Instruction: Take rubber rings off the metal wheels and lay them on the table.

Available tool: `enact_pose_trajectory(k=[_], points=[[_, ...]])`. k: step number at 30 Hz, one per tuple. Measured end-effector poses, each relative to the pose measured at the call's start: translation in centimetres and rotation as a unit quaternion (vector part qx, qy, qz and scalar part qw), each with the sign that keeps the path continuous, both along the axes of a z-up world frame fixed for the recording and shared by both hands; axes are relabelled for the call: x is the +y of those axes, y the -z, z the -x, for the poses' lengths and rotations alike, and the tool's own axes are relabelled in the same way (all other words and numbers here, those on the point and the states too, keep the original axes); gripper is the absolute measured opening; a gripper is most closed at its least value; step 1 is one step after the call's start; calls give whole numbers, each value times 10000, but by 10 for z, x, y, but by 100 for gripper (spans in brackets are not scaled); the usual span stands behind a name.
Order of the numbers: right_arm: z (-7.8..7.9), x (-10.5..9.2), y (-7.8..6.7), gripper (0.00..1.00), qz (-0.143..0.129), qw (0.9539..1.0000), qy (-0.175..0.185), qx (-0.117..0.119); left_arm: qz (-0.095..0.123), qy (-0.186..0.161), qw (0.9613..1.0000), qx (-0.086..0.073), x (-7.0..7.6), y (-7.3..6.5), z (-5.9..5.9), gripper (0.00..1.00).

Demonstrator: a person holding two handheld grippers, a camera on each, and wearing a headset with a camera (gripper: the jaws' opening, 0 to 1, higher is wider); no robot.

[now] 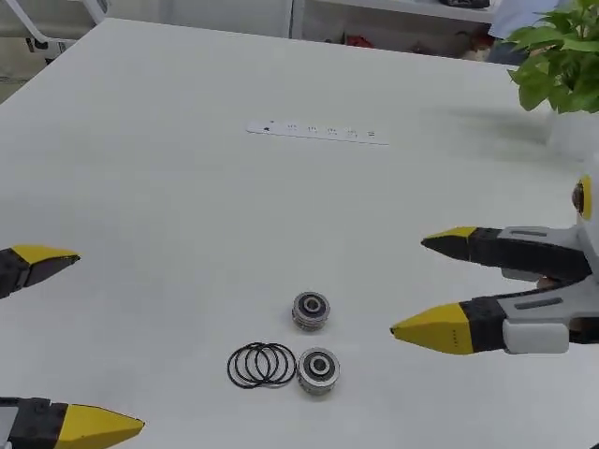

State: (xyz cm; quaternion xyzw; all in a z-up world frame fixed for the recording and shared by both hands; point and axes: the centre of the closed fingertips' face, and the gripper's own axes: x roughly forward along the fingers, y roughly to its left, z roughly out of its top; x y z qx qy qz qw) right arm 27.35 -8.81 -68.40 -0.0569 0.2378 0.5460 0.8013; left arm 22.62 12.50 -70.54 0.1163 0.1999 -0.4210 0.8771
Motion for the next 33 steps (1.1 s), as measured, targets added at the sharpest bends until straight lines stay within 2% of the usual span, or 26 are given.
enact_pose_trajectory(k=[2,6,13,22,33], points=[[4,-6,6,83,-11,10000,21,25,17,-25,10000,3,1,0,0,100],[8,-21,22,90,149,9997,171,67,23,-80,10000,36,3,2,0,100],[18,-36,45,94,151,9987,401,287,98,-173,9998,83,3,6,0,100],[33,-37,73,96,179,9969,471,602,141,-251,9992,288,3,19,7,100],[37,-41,89,96,228,9948,549,823,156,-441,9977,500,8,36,9,100]])
